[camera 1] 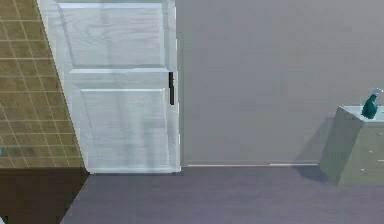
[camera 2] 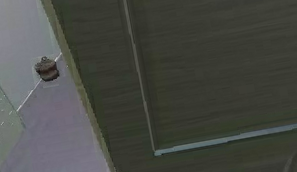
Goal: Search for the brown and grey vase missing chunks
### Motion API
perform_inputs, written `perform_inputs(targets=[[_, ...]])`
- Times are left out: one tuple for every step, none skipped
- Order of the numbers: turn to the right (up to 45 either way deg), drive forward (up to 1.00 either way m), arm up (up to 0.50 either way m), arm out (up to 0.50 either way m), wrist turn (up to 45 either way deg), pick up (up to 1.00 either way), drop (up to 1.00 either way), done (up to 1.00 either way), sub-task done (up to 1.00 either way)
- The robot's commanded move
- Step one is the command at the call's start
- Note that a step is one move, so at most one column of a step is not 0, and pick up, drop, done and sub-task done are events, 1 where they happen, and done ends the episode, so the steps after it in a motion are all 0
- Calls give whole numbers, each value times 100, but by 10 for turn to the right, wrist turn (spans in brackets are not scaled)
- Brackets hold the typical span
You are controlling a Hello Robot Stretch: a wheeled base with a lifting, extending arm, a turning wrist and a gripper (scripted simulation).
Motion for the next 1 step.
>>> perform_inputs(targets=[[0, 35, 0, 0, 0, 0, 0, 0, 0]])
